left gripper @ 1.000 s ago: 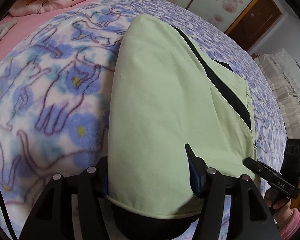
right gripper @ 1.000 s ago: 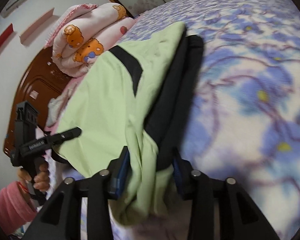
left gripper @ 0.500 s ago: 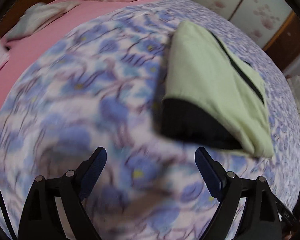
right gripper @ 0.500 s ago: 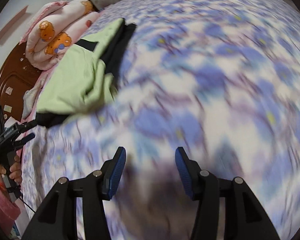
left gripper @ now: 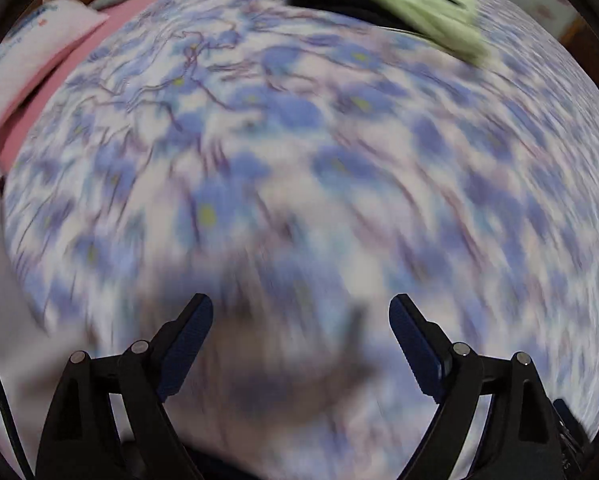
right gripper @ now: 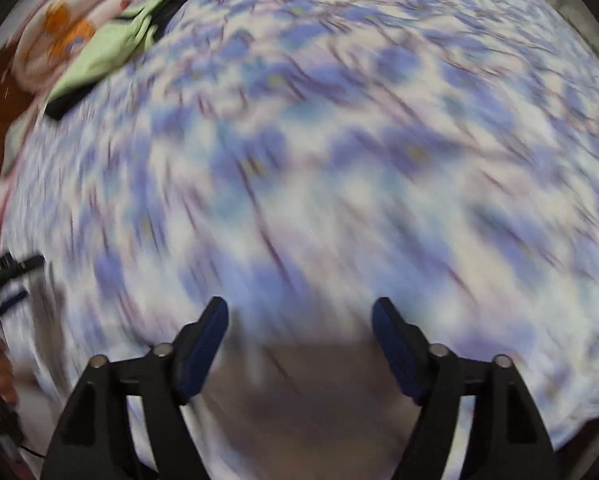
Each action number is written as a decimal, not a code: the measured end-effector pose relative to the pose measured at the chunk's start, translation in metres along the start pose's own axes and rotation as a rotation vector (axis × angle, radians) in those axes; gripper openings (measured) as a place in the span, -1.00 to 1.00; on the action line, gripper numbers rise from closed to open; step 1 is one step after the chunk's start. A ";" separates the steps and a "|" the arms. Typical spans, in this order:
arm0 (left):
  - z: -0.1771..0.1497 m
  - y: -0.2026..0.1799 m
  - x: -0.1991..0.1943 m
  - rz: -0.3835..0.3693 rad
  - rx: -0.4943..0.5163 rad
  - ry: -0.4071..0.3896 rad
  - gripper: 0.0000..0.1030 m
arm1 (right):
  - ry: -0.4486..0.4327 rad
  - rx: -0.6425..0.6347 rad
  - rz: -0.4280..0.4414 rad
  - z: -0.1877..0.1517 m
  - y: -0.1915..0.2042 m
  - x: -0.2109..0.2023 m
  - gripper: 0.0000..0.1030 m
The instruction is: Fold large clothes
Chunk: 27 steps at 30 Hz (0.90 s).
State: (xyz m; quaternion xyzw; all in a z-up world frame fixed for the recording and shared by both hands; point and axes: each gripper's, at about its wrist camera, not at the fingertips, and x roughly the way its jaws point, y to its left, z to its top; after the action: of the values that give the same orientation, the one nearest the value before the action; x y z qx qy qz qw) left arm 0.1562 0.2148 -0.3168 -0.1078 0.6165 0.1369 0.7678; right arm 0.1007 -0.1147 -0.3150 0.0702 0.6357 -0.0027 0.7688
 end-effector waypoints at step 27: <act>-0.149 -0.177 -0.300 -0.087 0.414 -0.289 0.84 | -0.253 0.062 0.002 -0.084 -0.091 -0.289 0.86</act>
State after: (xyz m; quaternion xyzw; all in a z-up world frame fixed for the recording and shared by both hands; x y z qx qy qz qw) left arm 0.0199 -0.0248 -0.0566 0.0459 0.5101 -0.0112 0.8588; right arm -0.0448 -0.2205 -0.0574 0.0935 0.5333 -0.0303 0.8402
